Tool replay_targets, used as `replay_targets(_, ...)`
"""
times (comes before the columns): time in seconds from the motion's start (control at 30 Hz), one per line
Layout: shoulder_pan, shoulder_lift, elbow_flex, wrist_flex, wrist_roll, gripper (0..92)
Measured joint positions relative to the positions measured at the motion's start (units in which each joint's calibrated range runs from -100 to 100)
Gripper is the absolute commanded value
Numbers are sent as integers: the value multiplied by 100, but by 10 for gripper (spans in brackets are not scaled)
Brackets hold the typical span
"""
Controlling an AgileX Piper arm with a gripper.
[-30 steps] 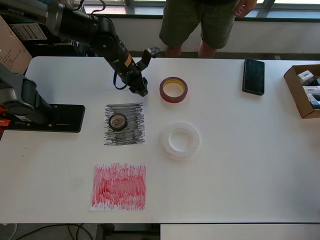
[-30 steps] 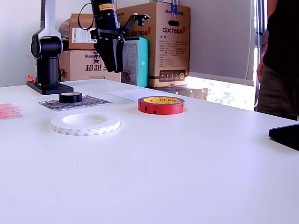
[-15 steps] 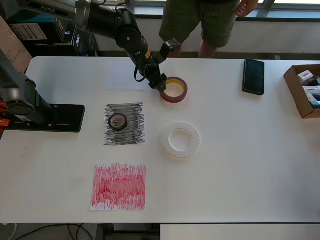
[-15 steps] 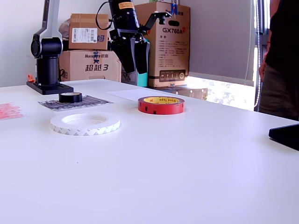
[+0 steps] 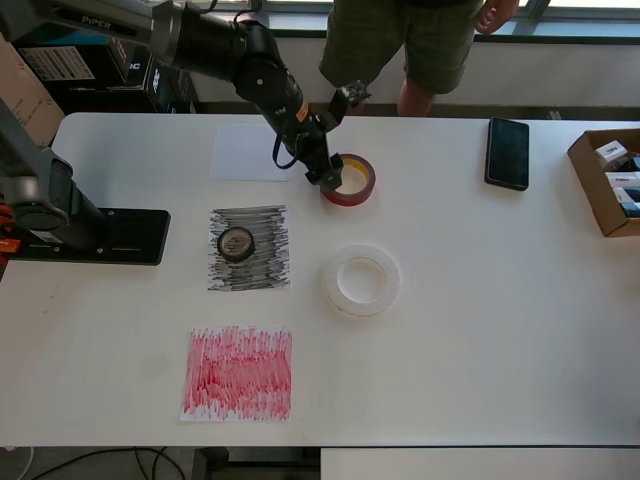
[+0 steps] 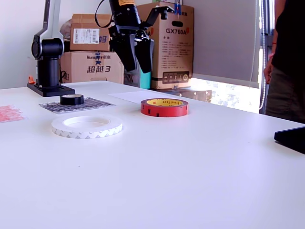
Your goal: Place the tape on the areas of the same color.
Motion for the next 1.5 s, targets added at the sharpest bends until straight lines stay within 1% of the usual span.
replay_targets(0.23, 81, 709, -464, 29, 0, 921)
replay_targets(0.47, 306, 1269, -996, 144, -66, 920)
replay_targets(0.77, 590, 1845, -1022, 156, -2, 920)
replay_targets(0.9, 589, 2058, -1037, -1, -2, 920)
replay_targets(1.07, 589, 2105, -1044, 14, -2, 907)
replay_targets(1.13, 589, 2090, -1044, 49, -2, 862)
replay_targets(1.2, 589, 2045, -1032, 49, -2, 792)
replay_targets(1.5, 508, 2116, -1032, 153, -2, 418)
